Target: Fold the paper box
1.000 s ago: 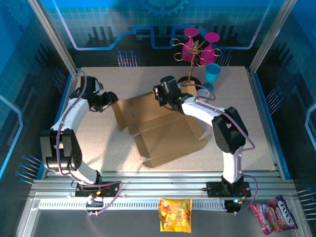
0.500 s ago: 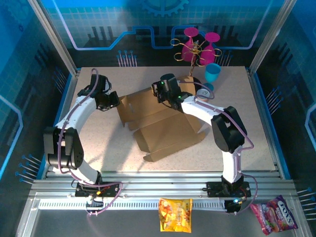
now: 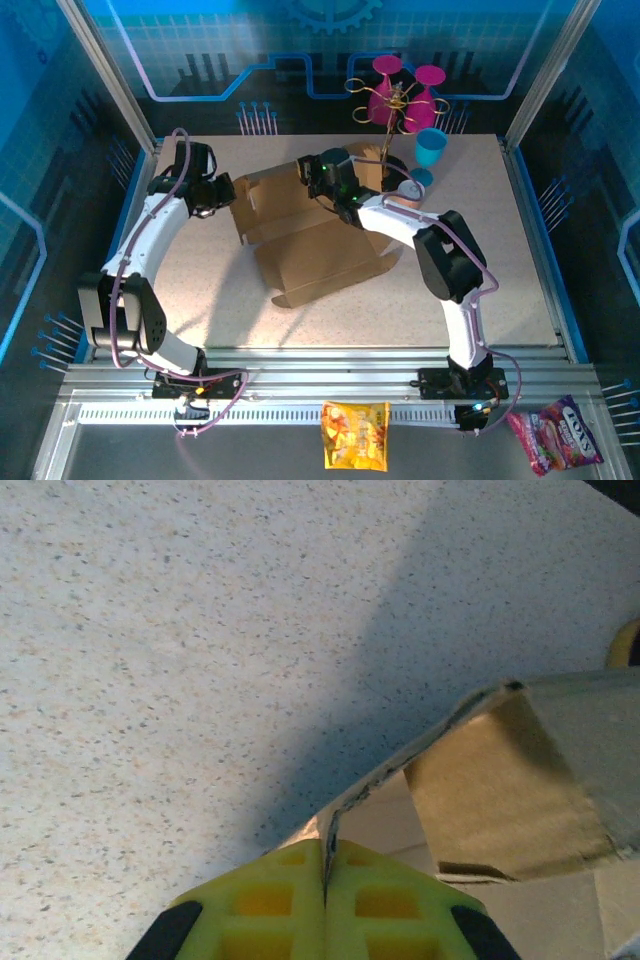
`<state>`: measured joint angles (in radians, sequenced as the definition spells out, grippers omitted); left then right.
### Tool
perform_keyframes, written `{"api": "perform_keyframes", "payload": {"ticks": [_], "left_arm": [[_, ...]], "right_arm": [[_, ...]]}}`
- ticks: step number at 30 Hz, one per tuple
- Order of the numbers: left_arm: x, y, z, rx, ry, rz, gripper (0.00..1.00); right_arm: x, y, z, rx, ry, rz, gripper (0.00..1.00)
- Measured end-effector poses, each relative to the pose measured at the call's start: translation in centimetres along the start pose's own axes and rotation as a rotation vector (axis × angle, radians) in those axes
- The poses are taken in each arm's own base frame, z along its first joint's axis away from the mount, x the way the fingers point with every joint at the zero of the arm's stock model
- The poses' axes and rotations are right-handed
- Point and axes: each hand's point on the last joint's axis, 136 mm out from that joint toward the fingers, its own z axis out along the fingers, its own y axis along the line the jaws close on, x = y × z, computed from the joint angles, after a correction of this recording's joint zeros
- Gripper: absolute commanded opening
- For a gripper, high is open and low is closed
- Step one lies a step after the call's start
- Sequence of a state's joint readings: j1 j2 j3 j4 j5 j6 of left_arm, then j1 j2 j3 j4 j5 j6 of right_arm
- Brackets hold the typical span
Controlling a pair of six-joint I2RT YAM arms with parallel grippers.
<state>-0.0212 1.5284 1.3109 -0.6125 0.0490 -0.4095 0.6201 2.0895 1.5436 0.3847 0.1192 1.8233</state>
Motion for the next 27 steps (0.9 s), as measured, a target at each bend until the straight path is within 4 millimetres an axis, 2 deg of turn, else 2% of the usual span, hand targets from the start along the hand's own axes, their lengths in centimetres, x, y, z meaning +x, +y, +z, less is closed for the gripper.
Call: {"api": "perform_keyframes", "payload": {"ticks": [7,13,19,22,25,27], "left_arm": [[2.0,-0.7,0.9,0.075,0.059,-0.079,0.04],[1.8,-2.1,0.9,0.149,0.067,-0.11,0.08],[2.9,-2.3,1.4,0.181,0.087,-0.129,0.22],[4.1,-1.9,1.9,0.184,0.111,-0.149,0.32],[4.7,-1.7,2.1,0.189,0.125,-0.165,0.47],[4.9,-1.7,2.0,0.193,0.121,-0.179,0.51]], "right_arm": [[-0.6,-1.8,0.4,-0.001,0.002,-0.002,0.0],[-0.8,-1.5,0.4,-0.03,0.001,-0.008,0.0],[-0.9,-1.7,0.2,-0.067,0.023,-0.041,0.0],[-0.8,-2.4,-0.1,-0.082,0.047,-0.057,0.0],[-0.5,-3.0,-0.5,-0.104,0.07,-0.069,0.0],[-0.5,-3.5,-0.7,-0.111,0.079,-0.073,0.0]]}}
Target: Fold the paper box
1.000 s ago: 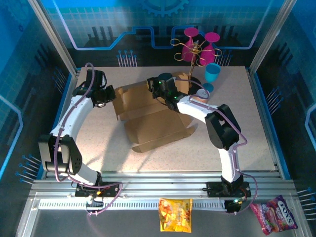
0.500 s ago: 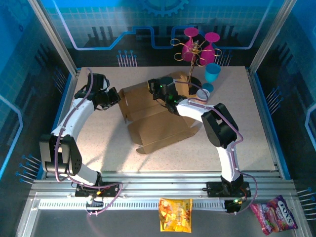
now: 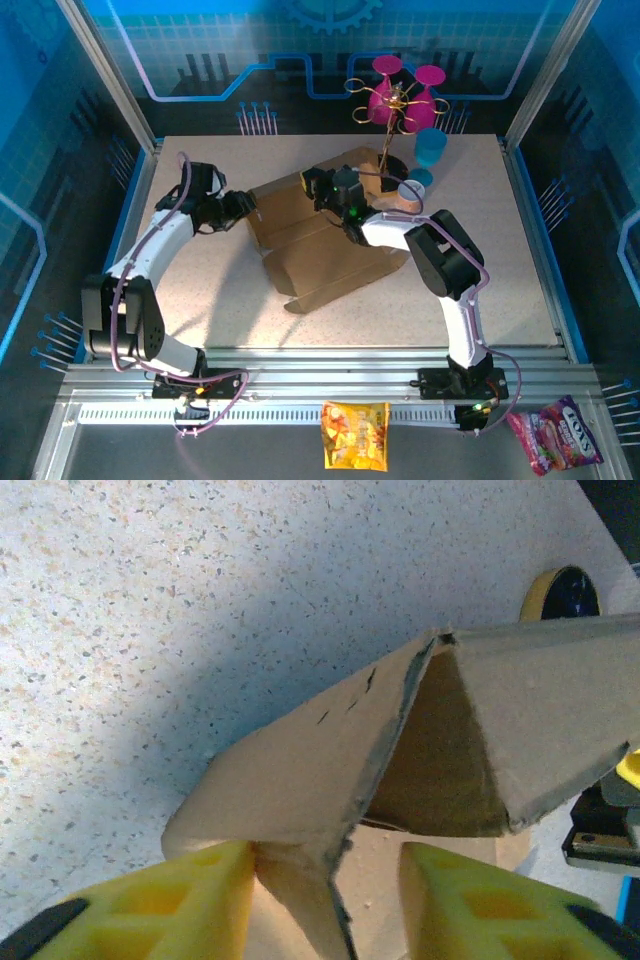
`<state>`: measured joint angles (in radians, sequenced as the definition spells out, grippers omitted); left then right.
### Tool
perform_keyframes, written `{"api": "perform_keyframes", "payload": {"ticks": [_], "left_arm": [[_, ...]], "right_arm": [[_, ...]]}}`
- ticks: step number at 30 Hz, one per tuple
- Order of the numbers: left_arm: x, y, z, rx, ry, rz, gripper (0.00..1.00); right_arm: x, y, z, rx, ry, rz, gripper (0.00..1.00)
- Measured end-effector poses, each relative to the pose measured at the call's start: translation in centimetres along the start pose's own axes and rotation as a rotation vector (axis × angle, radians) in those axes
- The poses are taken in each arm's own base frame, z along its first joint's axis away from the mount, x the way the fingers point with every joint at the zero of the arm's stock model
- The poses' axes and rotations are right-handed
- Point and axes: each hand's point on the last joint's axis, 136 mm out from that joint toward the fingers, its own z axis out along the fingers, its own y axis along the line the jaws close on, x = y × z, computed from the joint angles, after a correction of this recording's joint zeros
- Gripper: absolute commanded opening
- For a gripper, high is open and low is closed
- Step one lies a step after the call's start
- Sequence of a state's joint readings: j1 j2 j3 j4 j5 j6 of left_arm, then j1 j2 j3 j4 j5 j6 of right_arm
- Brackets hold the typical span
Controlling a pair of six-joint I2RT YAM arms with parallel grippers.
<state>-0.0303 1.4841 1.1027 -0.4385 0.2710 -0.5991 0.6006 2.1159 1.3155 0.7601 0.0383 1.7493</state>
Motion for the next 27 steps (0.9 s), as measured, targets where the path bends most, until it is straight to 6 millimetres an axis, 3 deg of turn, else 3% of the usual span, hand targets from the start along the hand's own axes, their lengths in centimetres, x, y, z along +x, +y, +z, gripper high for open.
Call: {"api": "perform_keyframes", "payload": {"ticks": [5,10,19,24,27], "left_arm": [[-0.3,-1.0,-1.6,0.034,-0.04,-0.008,0.62],[-1.0,-2.2,-4.0,0.077,-0.099,0.0,0.68],[-4.2,-0.6,-9.0,0.086,-0.271,-0.064,0.67],[-4.3,0.9,-8.6,0.05,-0.275,-0.091,0.62],[-4.2,2.2,-7.7,0.016,-0.261,-0.108,0.53]], "right_arm": [[0.3,-0.2,-0.6,-0.039,0.028,-0.007,0.0],[0.3,0.0,-1.1,-0.076,0.051,-0.011,0.0],[1.0,1.3,-1.9,-0.154,0.1,-0.025,0.0],[1.4,2.2,-2.1,-0.194,0.117,-0.032,0.0],[1.5,2.4,-2.2,-0.2,0.133,-0.035,0.0]]}}
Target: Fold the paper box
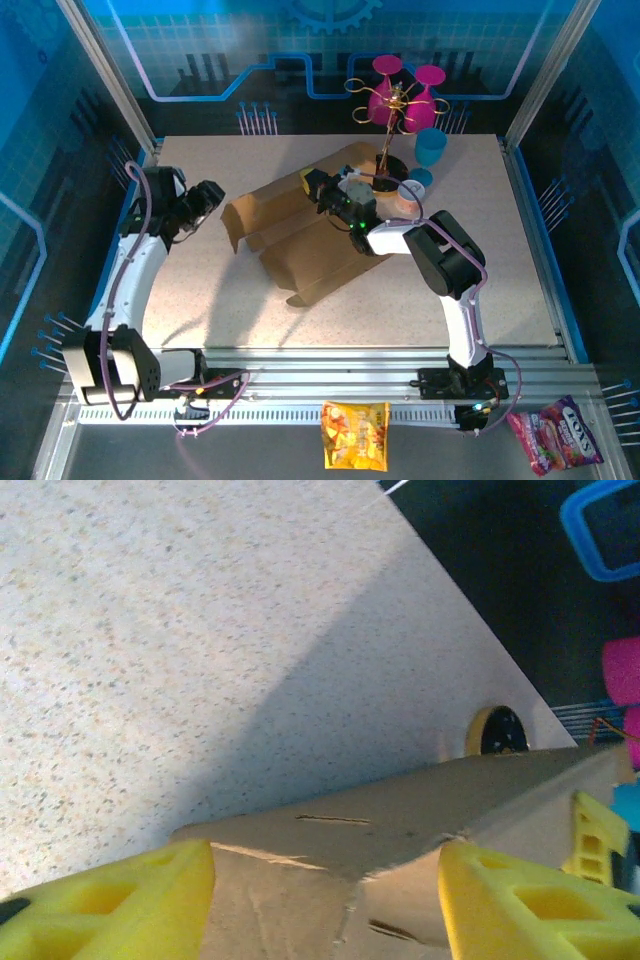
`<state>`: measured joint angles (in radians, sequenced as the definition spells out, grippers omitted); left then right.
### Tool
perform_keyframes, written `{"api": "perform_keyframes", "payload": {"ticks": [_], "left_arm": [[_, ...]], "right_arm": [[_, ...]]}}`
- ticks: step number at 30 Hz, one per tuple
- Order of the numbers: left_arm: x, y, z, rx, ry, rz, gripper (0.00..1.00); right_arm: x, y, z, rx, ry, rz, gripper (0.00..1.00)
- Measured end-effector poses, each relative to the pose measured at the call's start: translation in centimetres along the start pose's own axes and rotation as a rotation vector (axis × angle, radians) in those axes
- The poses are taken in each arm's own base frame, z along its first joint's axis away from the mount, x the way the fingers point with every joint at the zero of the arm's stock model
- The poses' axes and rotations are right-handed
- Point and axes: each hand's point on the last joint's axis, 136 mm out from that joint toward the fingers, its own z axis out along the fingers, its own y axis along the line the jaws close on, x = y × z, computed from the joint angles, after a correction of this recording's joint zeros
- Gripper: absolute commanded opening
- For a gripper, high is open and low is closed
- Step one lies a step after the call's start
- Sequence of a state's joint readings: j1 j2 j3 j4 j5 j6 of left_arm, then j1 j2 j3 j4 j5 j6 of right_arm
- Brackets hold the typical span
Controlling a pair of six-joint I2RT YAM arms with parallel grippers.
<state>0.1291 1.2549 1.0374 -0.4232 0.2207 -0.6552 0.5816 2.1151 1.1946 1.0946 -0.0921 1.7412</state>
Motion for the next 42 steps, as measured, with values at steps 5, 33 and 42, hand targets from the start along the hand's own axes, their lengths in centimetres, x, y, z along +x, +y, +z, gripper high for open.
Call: {"api": "perform_keyframes", "payload": {"ticks": [5,33,42], "left_arm": [[0.9,2.5,2.6,-0.067,0.062,0.0,0.4],[9.4,3.9,7.4,-0.069,0.259,0.123,0.39],[11.3,3.1,7.4,-0.023,0.251,0.175,0.41]], "right_arm": [[-0.1,-0.6,-1.0,-0.007,0.026,-0.003,0.0],[0.5,-1.2,-1.3,-0.017,0.072,-0.007,0.0],[0.8,-1.3,-0.9,-0.005,0.074,-0.003,0.0]]}}
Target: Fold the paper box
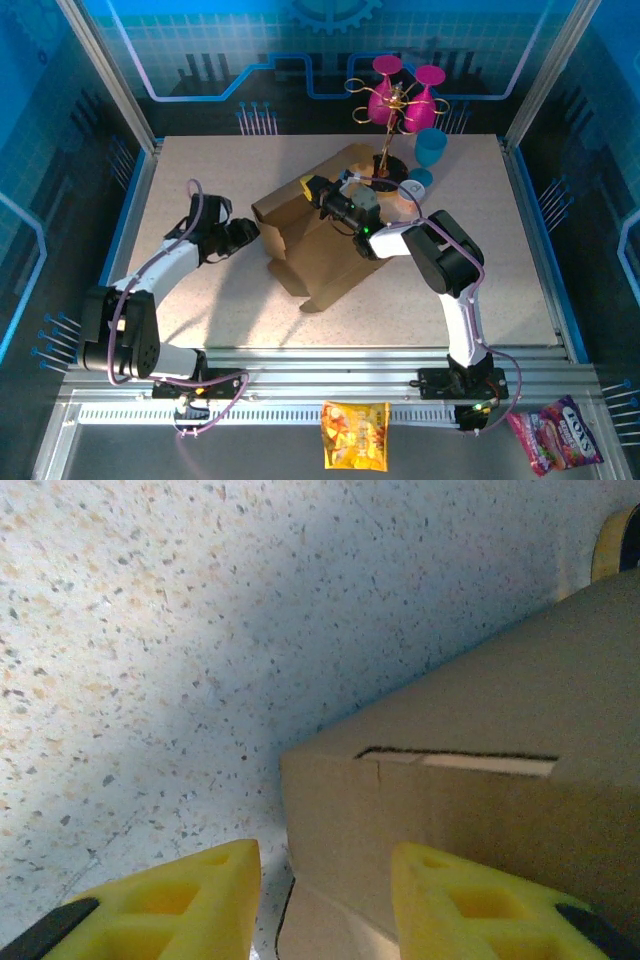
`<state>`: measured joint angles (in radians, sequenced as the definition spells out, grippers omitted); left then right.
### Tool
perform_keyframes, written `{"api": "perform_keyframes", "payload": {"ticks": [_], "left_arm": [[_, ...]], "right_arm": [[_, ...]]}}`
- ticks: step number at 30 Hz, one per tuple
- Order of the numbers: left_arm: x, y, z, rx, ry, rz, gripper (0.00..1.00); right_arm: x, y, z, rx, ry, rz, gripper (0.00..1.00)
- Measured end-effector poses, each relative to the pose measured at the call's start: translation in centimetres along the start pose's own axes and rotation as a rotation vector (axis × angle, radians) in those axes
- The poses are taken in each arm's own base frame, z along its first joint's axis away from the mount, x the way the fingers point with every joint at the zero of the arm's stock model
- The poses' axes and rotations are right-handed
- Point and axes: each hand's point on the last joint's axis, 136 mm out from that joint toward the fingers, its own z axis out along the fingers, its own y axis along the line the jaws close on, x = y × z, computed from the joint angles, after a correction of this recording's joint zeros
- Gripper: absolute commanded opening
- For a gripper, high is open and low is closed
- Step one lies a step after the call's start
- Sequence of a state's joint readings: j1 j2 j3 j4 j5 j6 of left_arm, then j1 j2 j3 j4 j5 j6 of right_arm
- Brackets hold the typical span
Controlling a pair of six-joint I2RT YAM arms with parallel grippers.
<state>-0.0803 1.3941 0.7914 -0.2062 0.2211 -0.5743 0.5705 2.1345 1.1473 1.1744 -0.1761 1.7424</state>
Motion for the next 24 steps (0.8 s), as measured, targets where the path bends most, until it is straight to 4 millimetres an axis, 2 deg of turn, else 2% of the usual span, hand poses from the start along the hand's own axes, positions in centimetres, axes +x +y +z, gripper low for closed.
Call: {"api": "perform_keyframes", "payload": {"ticks": [12,24], "left_arm": [[1.9,-1.7,-0.9,0.078,-0.057,0.117,0.47],[2.4,-2.5,0.0,0.101,-0.133,0.279,0.56]], "right_arm": [[-0.2,0.0,0.1,0.004,-0.011,0.005,0.0],[-0.3,0.1,0.3,0.008,-0.012,0.006,0.0]]}}
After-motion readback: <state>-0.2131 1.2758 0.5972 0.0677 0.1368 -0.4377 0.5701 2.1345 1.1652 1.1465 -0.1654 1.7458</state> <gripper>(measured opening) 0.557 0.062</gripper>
